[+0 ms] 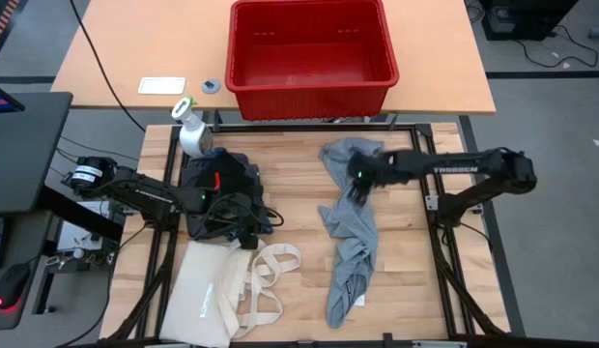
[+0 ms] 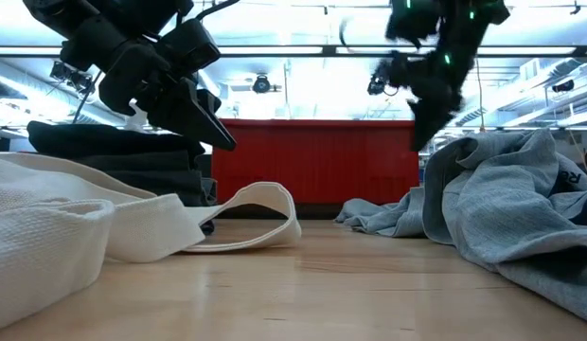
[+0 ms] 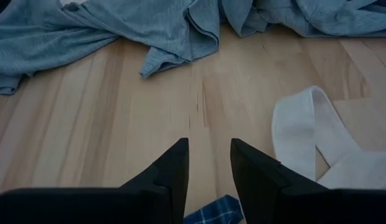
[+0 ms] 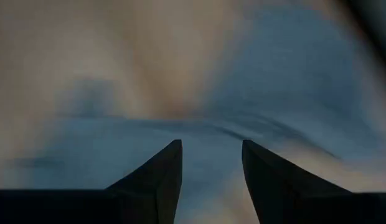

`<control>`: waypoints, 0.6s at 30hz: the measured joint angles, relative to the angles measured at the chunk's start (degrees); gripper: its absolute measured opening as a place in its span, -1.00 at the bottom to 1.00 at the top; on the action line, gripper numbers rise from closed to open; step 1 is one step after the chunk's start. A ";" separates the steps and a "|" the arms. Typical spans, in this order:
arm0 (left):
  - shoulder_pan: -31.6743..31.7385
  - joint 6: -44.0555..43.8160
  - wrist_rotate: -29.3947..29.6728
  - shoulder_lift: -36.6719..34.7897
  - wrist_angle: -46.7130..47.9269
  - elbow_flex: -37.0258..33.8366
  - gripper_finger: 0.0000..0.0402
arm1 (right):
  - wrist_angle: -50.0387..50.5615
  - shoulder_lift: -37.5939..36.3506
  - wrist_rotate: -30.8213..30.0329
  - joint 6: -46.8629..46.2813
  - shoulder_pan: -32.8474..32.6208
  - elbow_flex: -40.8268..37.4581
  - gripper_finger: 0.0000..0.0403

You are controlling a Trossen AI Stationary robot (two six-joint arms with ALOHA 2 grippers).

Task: Fold Laundry from Bin
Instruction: Fold the gray shirt

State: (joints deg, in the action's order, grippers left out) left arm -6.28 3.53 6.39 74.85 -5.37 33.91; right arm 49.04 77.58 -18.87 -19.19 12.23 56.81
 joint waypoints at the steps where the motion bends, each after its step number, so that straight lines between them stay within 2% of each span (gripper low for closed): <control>1: 0.00 0.04 0.00 0.00 -0.08 0.00 -0.40 | -3.83 0.31 4.56 1.09 -2.38 -0.23 -0.14; 3: 0.00 0.08 0.00 0.06 -1.00 -0.02 -0.40 | -12.87 1.80 10.72 2.57 -7.56 -0.90 -0.14; 4: 0.00 0.09 0.00 0.09 -1.78 -0.01 -0.40 | -15.64 2.92 11.79 2.94 -10.30 -0.93 -0.14; 8: -0.97 0.07 0.09 0.09 -4.07 -0.02 -0.40 | -19.84 9.47 7.92 2.91 -19.19 0.49 -0.14; 12: -4.24 0.50 0.07 0.09 -5.80 -0.04 -0.40 | -15.66 17.58 4.44 0.22 -22.87 3.53 -0.14; 16: -7.24 1.20 0.00 0.09 -7.08 -0.04 -0.40 | -4.63 24.07 0.37 -3.62 -23.41 7.69 -0.14; 18: -8.00 1.44 0.00 0.09 -6.97 -0.04 -0.40 | -1.97 26.35 0.70 -4.01 -23.31 8.77 -0.14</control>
State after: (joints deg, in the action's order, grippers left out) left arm -14.28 4.97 6.39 74.94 -12.34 33.87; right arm 47.06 103.93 -18.18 -23.20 -11.07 65.58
